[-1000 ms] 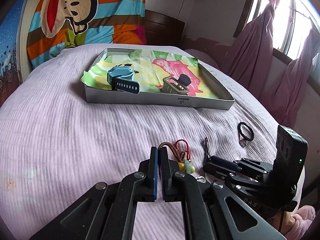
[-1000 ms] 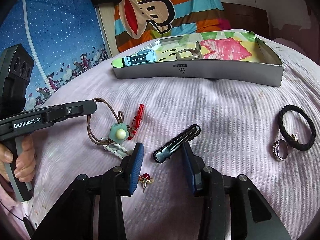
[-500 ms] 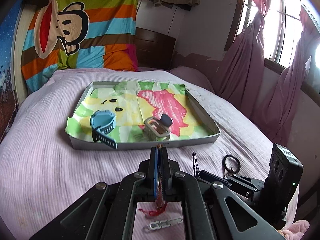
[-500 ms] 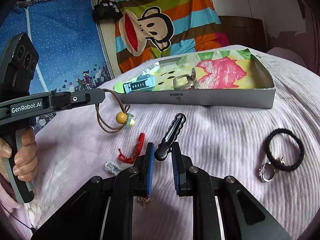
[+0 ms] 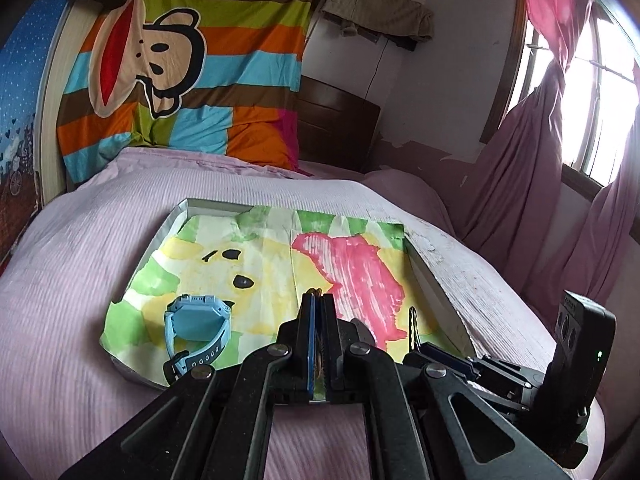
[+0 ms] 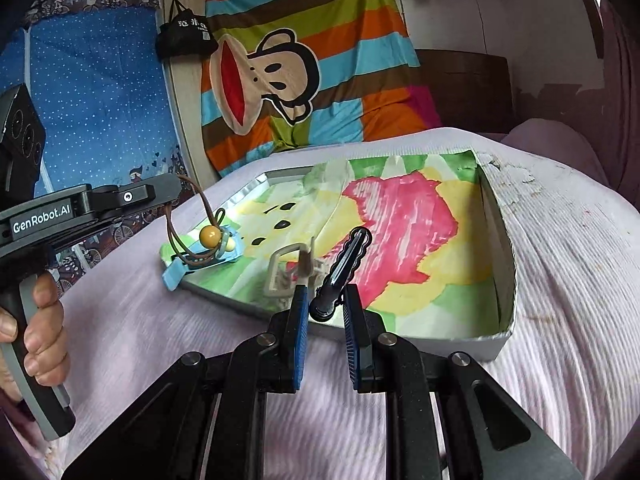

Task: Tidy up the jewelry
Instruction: 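Carry the key bundle into the grey tray and open both tools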

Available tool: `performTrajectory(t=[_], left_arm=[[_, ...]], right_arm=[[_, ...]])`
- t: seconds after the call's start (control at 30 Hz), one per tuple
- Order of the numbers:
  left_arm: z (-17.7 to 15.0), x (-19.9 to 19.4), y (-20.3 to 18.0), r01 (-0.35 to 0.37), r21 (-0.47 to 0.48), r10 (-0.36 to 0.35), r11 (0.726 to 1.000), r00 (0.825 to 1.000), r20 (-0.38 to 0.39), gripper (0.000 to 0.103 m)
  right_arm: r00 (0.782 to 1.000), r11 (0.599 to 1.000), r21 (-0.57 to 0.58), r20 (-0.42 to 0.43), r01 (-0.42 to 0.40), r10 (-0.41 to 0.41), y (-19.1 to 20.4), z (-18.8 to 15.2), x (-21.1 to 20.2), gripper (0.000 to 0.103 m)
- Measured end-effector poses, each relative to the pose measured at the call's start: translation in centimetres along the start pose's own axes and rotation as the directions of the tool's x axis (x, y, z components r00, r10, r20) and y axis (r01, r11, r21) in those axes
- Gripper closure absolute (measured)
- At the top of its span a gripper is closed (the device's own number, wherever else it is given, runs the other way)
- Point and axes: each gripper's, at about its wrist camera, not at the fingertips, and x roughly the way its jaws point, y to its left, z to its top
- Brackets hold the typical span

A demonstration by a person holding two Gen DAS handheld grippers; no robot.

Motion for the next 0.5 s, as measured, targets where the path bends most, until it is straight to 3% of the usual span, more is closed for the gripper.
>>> performTrajectory(t=[0.3, 0.5], left_arm=[[-2.5, 2.3, 1.1, -0.047, 0.026, 0.049, 0.999, 0.995, -0.083, 0.1], [-3.1, 2.2, 1.0, -0.087, 0.05, 0.092, 0.995, 0.99, -0.111, 0.1]], right_arm=[[0.99, 0.999, -0.039, -0.136, 0.024, -0.029, 0.4, 1.1, 4.6, 0.088], [0.988, 0.999, -0.041, -0.152, 0.027, -0.033, 0.4, 0.6, 4.9, 0.087]])
